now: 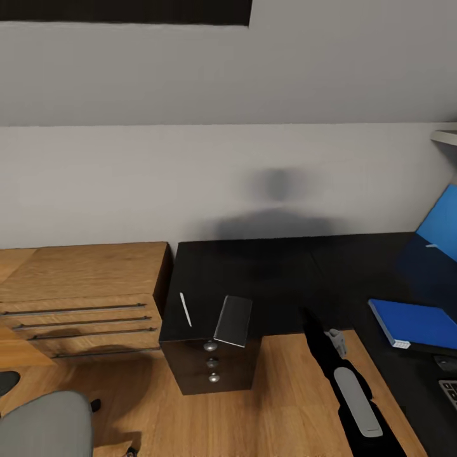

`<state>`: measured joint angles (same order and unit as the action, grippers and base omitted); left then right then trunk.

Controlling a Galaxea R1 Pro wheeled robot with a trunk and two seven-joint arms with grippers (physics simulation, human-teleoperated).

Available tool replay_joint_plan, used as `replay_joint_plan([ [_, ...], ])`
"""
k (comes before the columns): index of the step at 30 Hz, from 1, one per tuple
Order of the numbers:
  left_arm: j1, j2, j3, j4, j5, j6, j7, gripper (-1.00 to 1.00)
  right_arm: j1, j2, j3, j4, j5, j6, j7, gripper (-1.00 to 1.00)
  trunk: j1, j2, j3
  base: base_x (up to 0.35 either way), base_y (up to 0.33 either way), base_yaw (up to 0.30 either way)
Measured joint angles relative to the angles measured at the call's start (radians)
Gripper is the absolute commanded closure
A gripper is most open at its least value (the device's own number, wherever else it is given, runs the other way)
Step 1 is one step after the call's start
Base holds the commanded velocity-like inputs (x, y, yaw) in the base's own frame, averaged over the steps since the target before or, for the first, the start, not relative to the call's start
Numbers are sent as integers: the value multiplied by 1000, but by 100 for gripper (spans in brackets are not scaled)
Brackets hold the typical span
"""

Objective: In the bedroom, organize the workspace by keeping the computer under the desk, ensuring the monitor is on the desk, placing the keyboard on the desk next to the monitor, placing the mouse on the desk next to the keyboard, moving the folder from the swivel chair onto the desk next to the mouse, stacking the notebook on top of the folder with the pen on top of the notebook, and positioning the swivel chair next to the desk.

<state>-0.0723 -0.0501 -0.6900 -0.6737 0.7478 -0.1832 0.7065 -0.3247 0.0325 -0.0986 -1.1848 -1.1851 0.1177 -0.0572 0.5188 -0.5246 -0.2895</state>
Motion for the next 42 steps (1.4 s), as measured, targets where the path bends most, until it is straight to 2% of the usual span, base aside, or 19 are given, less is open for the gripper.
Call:
replay_joint_plan([
  [2,0,0,0,0,-1,0,-1,-100,0,-1,23,1,0,-1,1,-100,0,0,0,-11,10,2],
  [14,0,0,0,-1,-2,-1,-3,-100,0,5,33,2,-2,-1,7,-100,0,0,0,-2,2,12],
  [18,0,0,0,-1,-2,-1,-3,-100,0,6,52,12,0,-6,4,-100,0,0,0,0,0,191],
  [24,0,0,0,-1,-2,-1,-3,-100,0,6,59,16,1,-11,4,-100,0,0,0,0,0,205],
  [28,0,0,0,-1,-2,-1,-3,-100,0,6,91,16,42,-10,5,-100,0,0,-1,0,0,29],
  [30,0,0,0,-1,-1,-1,-3,-100,0,6,120,17,104,-7,4,-100,0,0,-1,0,0,2],
  [42,0,0,0,-1,-1,-1,-3,-100,0,8,126,24,114,-32,3,-100,0,0,8,0,0,106],
])
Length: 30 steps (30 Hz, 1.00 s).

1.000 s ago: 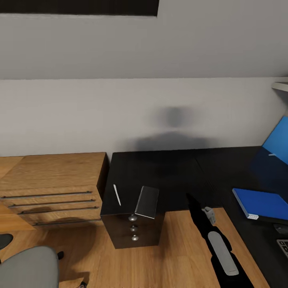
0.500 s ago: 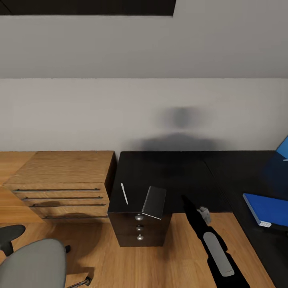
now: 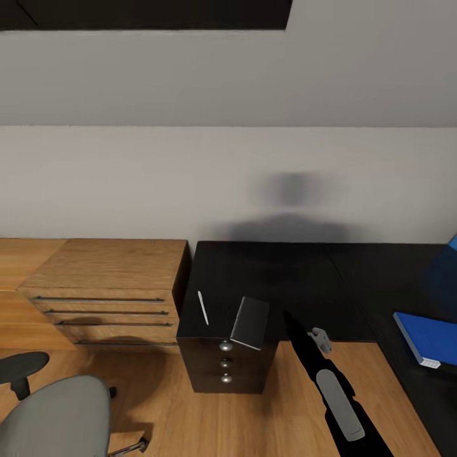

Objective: In the bedroom, organize the workspace by keeping the computer under the desk, ensuring the monitor is on the desk, placing the keyboard on the desk next to the monitor, placing the mouse on the desk next to the keyboard, moving the folder from the swivel chair onto the desk next to the mouse, stacking the notebook on top of the folder with the pen on top of the notebook, and positioning the swivel chair next to the desk.

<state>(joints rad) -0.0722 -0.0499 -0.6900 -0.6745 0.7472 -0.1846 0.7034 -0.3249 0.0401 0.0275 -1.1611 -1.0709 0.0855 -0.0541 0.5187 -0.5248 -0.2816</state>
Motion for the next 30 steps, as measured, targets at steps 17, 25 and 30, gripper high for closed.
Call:
replay_joint_plan([
  [17,0,3,2,-42,0,0,6,-100,0,-4,-6,-3,-1,-2,4,-100,8,-14,3,0,0,61],
  [25,-1,15,123,-284,6,219,9,-100,18,-24,-53,-9,-228,8,0,-100,38,-70,-23,0,0,0],
  [30,-8,16,216,-454,2,359,9,-100,43,-55,-71,-8,-311,9,-3,-100,58,-105,-38,0,0,0],
])
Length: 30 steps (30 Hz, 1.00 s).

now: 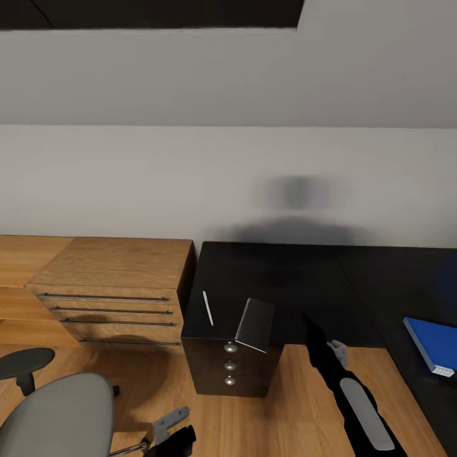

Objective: In the bedroom, organize the workspace by keeping the computer under the desk, ensuring the monitor is on the desk, placing the keyboard on the desk next to the monitor, placing the mouse on the desk next to the keyboard, moving the folder from the swivel chair onto the desk next to the mouse, stacking the notebook on top of the folder with the pen on top of the notebook, and positioning the swivel chair next to the desk.

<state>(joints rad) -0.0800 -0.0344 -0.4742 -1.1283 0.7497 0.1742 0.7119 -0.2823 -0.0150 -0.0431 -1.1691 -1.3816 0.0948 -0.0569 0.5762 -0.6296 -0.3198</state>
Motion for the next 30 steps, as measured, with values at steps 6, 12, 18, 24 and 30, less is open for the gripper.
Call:
replay_joint_plan([
  [6,-29,-4,63,-181,-1,152,3,-100,4,-24,-33,-48,-11,2,-25,-100,23,-42,-19,0,0,0],
  [12,-36,-6,133,-304,2,207,2,-100,6,-34,-44,-94,-13,8,-69,-100,46,-84,-38,0,0,0],
  [18,-37,-6,202,-324,9,216,-3,-100,21,-36,-40,-56,-10,27,-73,-100,69,-126,-57,0,0,0],
  [24,-37,-3,216,-235,2,216,-8,-100,30,-36,47,12,48,57,-53,-100,92,-168,-76,0,0,0],
  [30,-37,6,215,-259,-1,221,-8,-100,34,-36,91,29,119,74,6,-100,115,-210,-94,0,0,0],
])
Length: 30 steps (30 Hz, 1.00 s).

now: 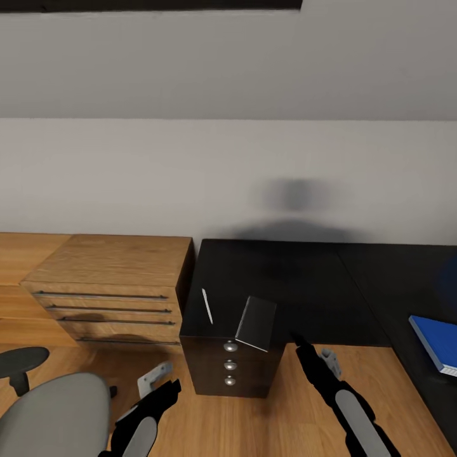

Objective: In the bedroom, organize the workspace by keeping the computer under the desk, ensuring the monitor is on the desk, placing the keyboard on the desk next to the monitor, placing the mouse on the desk next to the keyboard, moving the folder from the swivel chair onto the desk next to the mouse, stacking the notebook on top of the folder with the pen on top of the notebook, and positioning the swivel chair next to the desk.

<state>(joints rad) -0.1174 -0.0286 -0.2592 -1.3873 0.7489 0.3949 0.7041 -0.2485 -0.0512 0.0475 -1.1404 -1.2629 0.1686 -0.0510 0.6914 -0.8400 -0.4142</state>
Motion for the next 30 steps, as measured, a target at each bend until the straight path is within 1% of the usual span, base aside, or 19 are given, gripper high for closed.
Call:
replay_joint_plan([
  [1,0,3,-5,-10,-13,1,0,-100,0,0,3,13,13,17,13,-100,4,-7,-3,0,0,0],
  [3,0,4,-6,-11,-19,1,0,-100,0,0,4,18,16,22,18,-100,12,-21,-9,0,0,0],
  [5,0,5,-8,-13,-30,1,1,-100,0,0,20,24,28,44,33,-100,19,-35,-16,0,0,0],
  [6,0,5,-8,-13,-34,1,1,-100,1,-2,42,27,49,63,48,-100,23,-42,-19,0,0,0],
  [7,0,5,-8,-13,-34,1,2,-100,0,-6,47,27,61,68,53,-100,27,-49,-22,0,0,0],
  [8,0,5,-8,-13,-35,1,2,-100,0,-15,51,28,84,81,64,-100,31,-56,-25,0,0,0],
  [9,0,6,-8,-13,-35,1,2,-100,1,-24,53,29,102,107,91,-100,35,-63,-28,0,0,0],
  [10,0,6,-8,-14,-36,1,2,-100,1,-37,52,42,114,170,158,-100,38,-70,-31,0,0,0],
  [12,0,6,-8,-24,-36,2,2,-100,1,-50,48,66,119,234,242,-100,46,-84,-38,0,0,0],
  [13,1,6,-9,-40,-36,2,2,-100,1,-60,42,81,120,268,308,-100,50,-91,-41,0,0,0],
  [15,1,6,-14,-50,-35,3,2,-100,1,-63,33,86,120,281,339,-100,58,-105,-47,0,0,0],
  [18,1,6,-24,-58,-35,3,2,-100,1,-65,9,90,118,290,364,-100,69,-126,-57,0,0,0],
  [24,1,6,-28,-60,-35,3,3,-100,1,-66,-28,91,115,294,373,-100,92,-168,-75,0,0,0],
  [30,1,6,-28,-63,-36,2,3,-100,1,-64,-28,89,117,289,375,-100,115,-210,-94,0,0,0],
])
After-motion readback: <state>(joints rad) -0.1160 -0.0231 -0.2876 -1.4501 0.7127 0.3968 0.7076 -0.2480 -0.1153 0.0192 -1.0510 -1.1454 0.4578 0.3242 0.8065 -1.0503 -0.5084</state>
